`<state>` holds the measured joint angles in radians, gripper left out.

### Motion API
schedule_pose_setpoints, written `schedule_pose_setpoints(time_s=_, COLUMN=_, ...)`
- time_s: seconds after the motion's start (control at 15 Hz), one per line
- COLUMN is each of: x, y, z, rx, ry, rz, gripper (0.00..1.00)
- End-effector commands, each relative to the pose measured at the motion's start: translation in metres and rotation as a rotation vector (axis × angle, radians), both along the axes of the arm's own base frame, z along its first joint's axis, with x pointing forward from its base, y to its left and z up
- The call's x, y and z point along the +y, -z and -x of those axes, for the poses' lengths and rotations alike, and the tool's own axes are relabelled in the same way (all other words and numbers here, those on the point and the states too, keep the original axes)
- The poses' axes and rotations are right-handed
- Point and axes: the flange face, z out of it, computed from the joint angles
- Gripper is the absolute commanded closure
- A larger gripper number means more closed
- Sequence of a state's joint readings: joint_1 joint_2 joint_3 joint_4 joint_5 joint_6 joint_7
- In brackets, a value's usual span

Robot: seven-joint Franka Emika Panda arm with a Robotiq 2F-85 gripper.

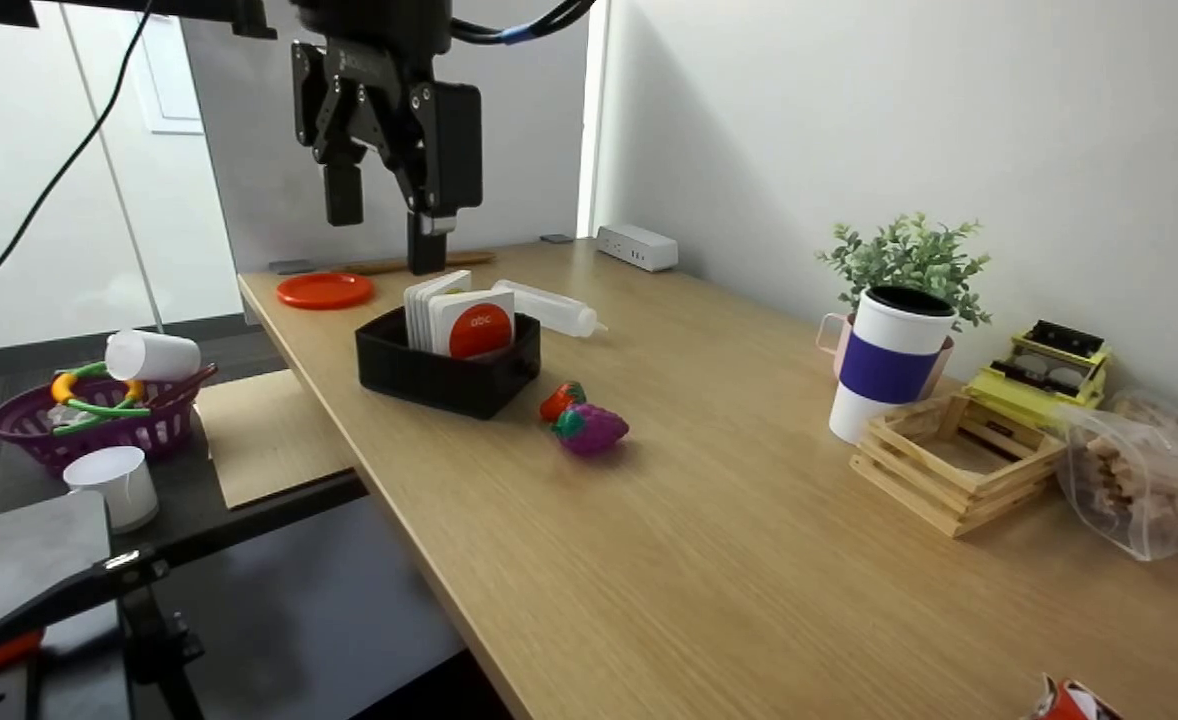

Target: Place the two books on the desk

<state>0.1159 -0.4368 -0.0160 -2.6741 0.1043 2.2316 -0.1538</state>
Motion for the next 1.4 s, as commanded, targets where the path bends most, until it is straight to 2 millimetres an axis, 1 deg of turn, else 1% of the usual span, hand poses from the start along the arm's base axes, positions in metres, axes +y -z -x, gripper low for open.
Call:
schedule_pose_setpoints(time_s=0.0, x=0.0, y=0.0, z=0.0, rx=0.002, ry=0.0, rz=0.0, gripper=0.0)
schedule_pose_setpoints(time_s=0.2, x=-0.001, y=-0.003, z=0.0, rx=-0.006, ry=0.003, rz=-0.001, gripper=0.0)
schedule_pose_setpoints(time_s=0.33, x=-0.003, y=-0.001, z=0.001, rx=-0.013, ry=0.009, rz=-0.011, gripper=0.0)
schedule_pose_setpoints(time_s=0.53, x=0.004, y=0.002, z=-0.009, rx=-0.05, ry=-0.004, rz=-0.048, gripper=0.0)
schedule_pose_setpoints(time_s=0.8, x=0.028, y=0.001, z=-0.031, rx=-0.156, ry=0.009, rz=-0.114, gripper=0.0)
schedule_pose_setpoints(time_s=1.0, x=0.05, y=0.002, z=-0.049, rx=-0.215, ry=0.004, rz=-0.131, gripper=0.0)
schedule_pose_setpoints(time_s=1.13, x=0.067, y=0.006, z=-0.063, rx=-0.226, ry=-0.013, rz=-0.13, gripper=0.0)
schedule_pose_setpoints(time_s=1.33, x=0.093, y=0.02, z=-0.089, rx=-0.184, ry=-0.063, rz=-0.109, gripper=0.0)
